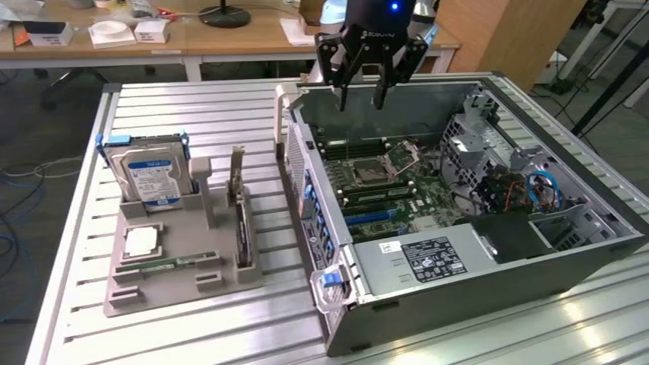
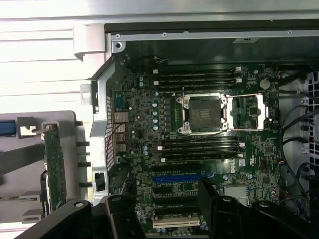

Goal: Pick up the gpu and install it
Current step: 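Reach for the gpu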

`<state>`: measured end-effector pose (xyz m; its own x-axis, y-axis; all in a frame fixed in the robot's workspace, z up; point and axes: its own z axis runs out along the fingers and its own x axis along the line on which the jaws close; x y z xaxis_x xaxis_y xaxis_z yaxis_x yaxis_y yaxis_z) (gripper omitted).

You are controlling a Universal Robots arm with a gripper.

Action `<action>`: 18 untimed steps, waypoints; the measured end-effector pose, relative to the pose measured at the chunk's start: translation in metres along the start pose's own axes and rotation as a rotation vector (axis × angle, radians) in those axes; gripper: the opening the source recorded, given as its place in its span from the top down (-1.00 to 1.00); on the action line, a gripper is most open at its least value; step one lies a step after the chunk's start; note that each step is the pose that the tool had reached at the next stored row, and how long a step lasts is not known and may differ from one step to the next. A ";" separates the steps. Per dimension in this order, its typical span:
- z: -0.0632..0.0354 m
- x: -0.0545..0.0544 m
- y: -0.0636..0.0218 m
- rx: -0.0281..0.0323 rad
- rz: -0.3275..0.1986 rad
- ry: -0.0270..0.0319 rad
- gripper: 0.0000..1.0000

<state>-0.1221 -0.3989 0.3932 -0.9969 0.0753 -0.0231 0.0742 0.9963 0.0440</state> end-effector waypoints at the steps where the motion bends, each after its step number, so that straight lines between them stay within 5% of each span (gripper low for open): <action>1: 0.0000 0.000 0.0000 0.0000 0.000 0.0000 -0.22; 8: 0.0002 0.005 -0.0004 -0.0002 0.000 -0.0001 -0.22; 18: 0.0003 0.030 -0.0023 -0.0002 0.000 -0.0001 -0.22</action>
<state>-0.1518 -0.3988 0.3921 -0.9969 0.0752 -0.0233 0.0741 0.9963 0.0442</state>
